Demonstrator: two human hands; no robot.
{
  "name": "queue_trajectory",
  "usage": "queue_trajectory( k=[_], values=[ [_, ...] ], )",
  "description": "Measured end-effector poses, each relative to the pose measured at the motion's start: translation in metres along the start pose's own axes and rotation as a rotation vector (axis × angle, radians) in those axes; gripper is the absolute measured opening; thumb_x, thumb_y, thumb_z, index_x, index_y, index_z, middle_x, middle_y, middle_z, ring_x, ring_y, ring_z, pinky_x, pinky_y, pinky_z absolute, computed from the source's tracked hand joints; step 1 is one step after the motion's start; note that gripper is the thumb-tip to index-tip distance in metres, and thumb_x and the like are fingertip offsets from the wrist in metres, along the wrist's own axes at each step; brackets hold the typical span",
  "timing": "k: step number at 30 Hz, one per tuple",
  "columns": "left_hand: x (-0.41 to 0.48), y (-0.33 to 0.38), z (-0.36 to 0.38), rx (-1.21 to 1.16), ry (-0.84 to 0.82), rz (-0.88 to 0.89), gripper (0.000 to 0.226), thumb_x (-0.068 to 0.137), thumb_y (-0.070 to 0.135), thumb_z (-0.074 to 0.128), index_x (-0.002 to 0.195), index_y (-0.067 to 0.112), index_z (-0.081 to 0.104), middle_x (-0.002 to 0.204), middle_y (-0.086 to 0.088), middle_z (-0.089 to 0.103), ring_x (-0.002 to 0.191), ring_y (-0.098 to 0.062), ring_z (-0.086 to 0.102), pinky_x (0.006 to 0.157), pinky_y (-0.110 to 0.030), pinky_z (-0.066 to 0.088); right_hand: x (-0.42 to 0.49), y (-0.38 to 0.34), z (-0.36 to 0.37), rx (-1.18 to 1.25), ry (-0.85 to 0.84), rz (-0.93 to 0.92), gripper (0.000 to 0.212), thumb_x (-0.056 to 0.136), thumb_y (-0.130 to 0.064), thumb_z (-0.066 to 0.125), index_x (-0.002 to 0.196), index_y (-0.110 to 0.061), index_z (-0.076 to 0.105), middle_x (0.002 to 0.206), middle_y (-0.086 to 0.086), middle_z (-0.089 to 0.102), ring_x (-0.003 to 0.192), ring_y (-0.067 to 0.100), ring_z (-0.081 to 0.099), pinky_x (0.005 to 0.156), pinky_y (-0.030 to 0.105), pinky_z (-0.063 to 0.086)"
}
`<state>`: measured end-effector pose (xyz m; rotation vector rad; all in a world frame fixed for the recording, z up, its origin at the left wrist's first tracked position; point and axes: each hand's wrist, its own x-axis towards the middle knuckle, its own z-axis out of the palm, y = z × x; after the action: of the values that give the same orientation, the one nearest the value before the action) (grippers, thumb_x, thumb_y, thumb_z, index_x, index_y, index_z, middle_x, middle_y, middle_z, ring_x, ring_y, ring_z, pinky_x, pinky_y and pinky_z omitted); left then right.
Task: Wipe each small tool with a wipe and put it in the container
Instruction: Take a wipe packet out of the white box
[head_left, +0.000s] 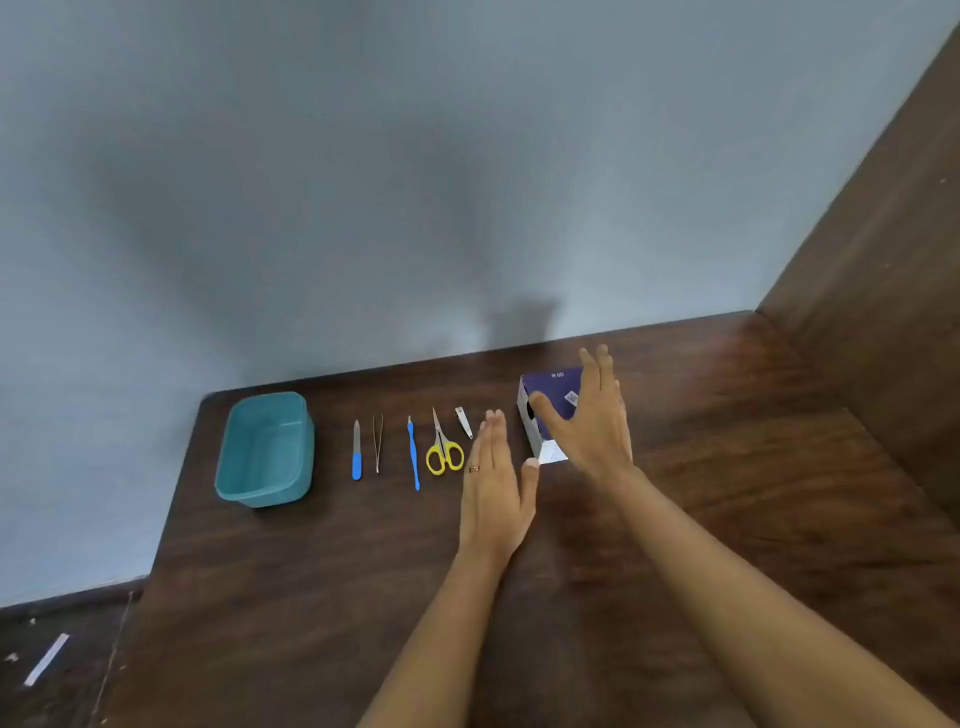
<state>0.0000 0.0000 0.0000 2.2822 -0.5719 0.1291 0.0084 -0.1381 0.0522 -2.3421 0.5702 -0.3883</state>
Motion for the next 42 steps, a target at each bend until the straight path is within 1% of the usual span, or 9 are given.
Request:
queue_trajectory(
  k=[7, 11, 14, 18, 21, 27, 33, 37, 42],
  values=[
    [0.016, -0.006, 0.043, -0.125, -0.096, -0.061, 0.096, 0.078, 0.042, 0.071, 0.15, 0.008, 0.017, 0.143, -0.002, 0.049, 0.125, -0.017, 0.052, 0.105, -0.036, 0.041, 0.012, 0.014, 0.033, -0.222, 0.05, -0.007, 0.079, 0.077, -0.051, 0.066, 0.139, -0.008, 0.039, 0.153, 0.015, 0.028, 0.143, 0.029, 0.022, 0.116, 0.042, 0.016],
    [0.022, -0.007, 0.053, -0.035, 0.047, -0.046, 0.064, 0.081, 0.035, 0.072, 0.131, 0.007, 0.043, 0.106, -0.004, 0.067, 0.099, -0.025, 0.063, 0.086, -0.038, 0.044, 0.019, 0.015, 0.037, -0.253, 0.054, 0.004, 0.072, 0.072, -0.043, 0.068, 0.133, -0.011, 0.045, 0.141, 0.014, 0.041, 0.135, 0.029, 0.034, 0.111, 0.043, 0.026],
    [0.022, -0.005, 0.055, 0.034, 0.089, -0.023, 0.053, 0.086, 0.031, 0.068, 0.128, 0.007, 0.047, 0.105, -0.01, 0.068, 0.1, -0.031, 0.063, 0.085, -0.042, 0.043, 0.023, 0.009, 0.031, -0.188, 0.044, 0.022, 0.061, 0.07, -0.037, 0.069, 0.123, -0.012, 0.053, 0.125, 0.009, 0.053, 0.12, 0.028, 0.047, 0.103, 0.042, 0.037],
    [0.019, 0.002, 0.056, 0.079, 0.09, -0.037, 0.046, 0.09, 0.033, 0.063, 0.126, 0.008, 0.048, 0.111, -0.011, 0.068, 0.104, -0.033, 0.061, 0.087, -0.04, 0.041, 0.024, -0.002, 0.006, 0.209, -0.072, 0.083, 0.045, 0.077, -0.027, 0.069, 0.117, -0.011, 0.058, 0.103, 0.004, 0.057, 0.098, 0.021, 0.056, 0.087, 0.034, 0.049],
    [0.014, 0.007, 0.054, 0.116, 0.096, -0.058, 0.044, 0.093, 0.032, 0.059, 0.128, 0.009, 0.046, 0.115, -0.011, 0.067, 0.107, -0.034, 0.06, 0.087, -0.039, 0.041, 0.026, -0.004, -0.03, 0.614, -0.088, 0.157, 0.006, 0.081, -0.014, 0.065, 0.082, -0.009, 0.062, 0.076, 0.004, 0.054, 0.069, 0.019, 0.051, 0.061, 0.025, 0.042],
    [-0.013, 0.02, 0.051, 0.145, 0.091, -0.11, 0.041, 0.097, 0.027, 0.053, 0.131, 0.007, 0.043, 0.117, -0.015, 0.065, 0.109, -0.036, 0.058, 0.087, -0.04, 0.041, 0.032, 0.059, -0.077, 1.076, 0.049, 0.322, 0.012, 0.082, -0.002, 0.061, 0.091, -0.01, 0.061, 0.094, 0.01, 0.061, 0.077, 0.02, 0.062, 0.06, 0.031, 0.053],
    [-0.039, 0.028, 0.052, 0.157, 0.111, -0.117, 0.035, 0.097, 0.027, 0.053, 0.124, 0.007, 0.045, 0.114, -0.014, 0.066, 0.108, -0.034, 0.059, 0.089, -0.04, 0.04, 0.0, 0.11, -0.048, 0.034, 0.318, 0.344, 0.029, 0.083, -0.018, 0.066, 0.111, -0.015, 0.067, 0.125, 0.014, 0.058, 0.12, 0.034, 0.046, 0.097, 0.041, 0.044],
    [-0.041, 0.026, 0.055, 0.161, 0.121, -0.098, 0.037, 0.097, 0.028, 0.053, 0.126, 0.008, 0.045, 0.114, -0.011, 0.067, 0.108, -0.031, 0.06, 0.092, -0.039, 0.038, -0.018, 0.079, -0.04, -0.332, 0.387, -0.162, 0.032, 0.081, 0.001, 0.052, 0.109, -0.008, 0.064, 0.119, 0.018, 0.052, 0.113, 0.034, 0.044, 0.093, 0.037, 0.039],
    [-0.04, 0.023, 0.058, 0.189, 0.141, -0.08, 0.039, 0.097, 0.029, 0.051, 0.13, 0.009, 0.043, 0.113, -0.01, 0.066, 0.108, -0.029, 0.059, 0.09, -0.039, 0.037, -0.008, 0.032, -0.028, -0.354, -0.228, -0.404, 0.016, 0.078, -0.001, 0.066, 0.089, -0.009, 0.073, 0.097, 0.009, 0.07, 0.087, 0.018, 0.064, 0.074, 0.022, 0.049]
  ],
)
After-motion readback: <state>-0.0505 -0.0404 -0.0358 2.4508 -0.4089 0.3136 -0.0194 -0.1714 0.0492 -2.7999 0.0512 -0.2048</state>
